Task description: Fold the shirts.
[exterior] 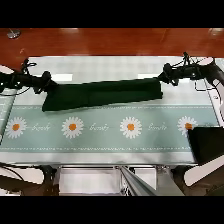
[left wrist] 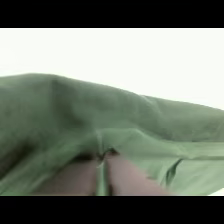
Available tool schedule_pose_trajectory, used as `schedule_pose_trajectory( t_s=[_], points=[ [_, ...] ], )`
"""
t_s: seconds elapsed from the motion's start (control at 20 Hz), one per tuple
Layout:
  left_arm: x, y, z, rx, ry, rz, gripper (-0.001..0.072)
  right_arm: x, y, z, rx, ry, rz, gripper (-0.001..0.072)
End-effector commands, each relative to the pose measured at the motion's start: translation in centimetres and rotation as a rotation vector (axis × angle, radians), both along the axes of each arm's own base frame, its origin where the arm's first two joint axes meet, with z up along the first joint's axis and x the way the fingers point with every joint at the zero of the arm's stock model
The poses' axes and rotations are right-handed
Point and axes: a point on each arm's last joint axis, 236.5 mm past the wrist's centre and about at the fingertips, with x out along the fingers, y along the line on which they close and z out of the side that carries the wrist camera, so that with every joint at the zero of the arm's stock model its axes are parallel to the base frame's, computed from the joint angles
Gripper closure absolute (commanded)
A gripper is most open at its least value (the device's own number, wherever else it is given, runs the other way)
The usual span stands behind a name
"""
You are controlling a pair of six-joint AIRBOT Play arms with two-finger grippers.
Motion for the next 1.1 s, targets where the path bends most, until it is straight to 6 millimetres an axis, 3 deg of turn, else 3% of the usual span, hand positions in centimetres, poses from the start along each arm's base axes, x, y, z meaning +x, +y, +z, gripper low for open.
schedule_pose_trajectory(
  t_s=[0.0,0.05,0.15,0.2,0.25,0.35,0.4,0.45,0.55,0.7,0.85,0.95,1.05],
  points=[
    [-1.0,-0.8,-1.1,-0.034,0.064,-0.051,0.0001,-0.4,1.0,-0.1,0.011,-0.023,0.089,0.009],
    [-2.1,0.1,-0.8,-0.025,0.101,-0.088,0.0003,-0.9,0.9,0.8,0.012,-0.033,0.141,0.0089],
    [-6.0,5.7,0.2,0.089,0.235,-0.144,0.0005,-1.3,-1.6,3.1,0.011,-0.042,0.159,0.009],
    [-7.8,8.8,1.1,0.14,0.286,-0.108,0.0005,-1.6,-3.9,3.7,-0.021,-0.044,0.144,0.009],
    [-9.0,11.6,2.5,0.178,0.278,-0.051,0.0005,-2.1,-6.5,3.6,-0.076,-0.033,0.121,0.0091],
    [-9.3,15.6,5.7,0.238,0.154,0.104,0.0005,-3.9,-11.0,1.7,-0.187,0.067,0.061,0.0091],
    [-9.0,16.5,7.2,0.261,0.068,0.175,0.0005,-4.5,-11.8,0.8,-0.203,0.111,0.032,0.0092],
    [-8.8,16.2,8.8,0.273,-0.041,0.215,0.0005,-4.9,-11.7,0.1,-0.201,0.128,0.03,0.0092],
    [-9.3,12.4,10.4,0.218,-0.19,0.266,0.0005,-5.2,-9.5,-1.2,-0.151,0.155,0.055,0.0092],
    [-12.3,3.5,9.2,0.119,-0.265,0.17,0.0005,-4.6,-5.0,-2.5,-0.06,0.166,0.113,0.0092],
    [-14.7,-4.2,8.9,-0.01,-0.243,0.016,0.0005,-4.8,-2.5,-4.1,-0.042,0.223,0.121,0.0091],
    [-15.2,-7.8,9.2,-0.051,-0.241,-0.081,0.0005,-5.3,-0.8,-4.4,-0.036,0.245,0.153,0.0092],
    [-15.0,-10.1,9.5,-0.051,-0.268,-0.132,0.0005,-5.8,1.2,-4.4,-0.038,0.252,0.202,0.0092]
  ],
)
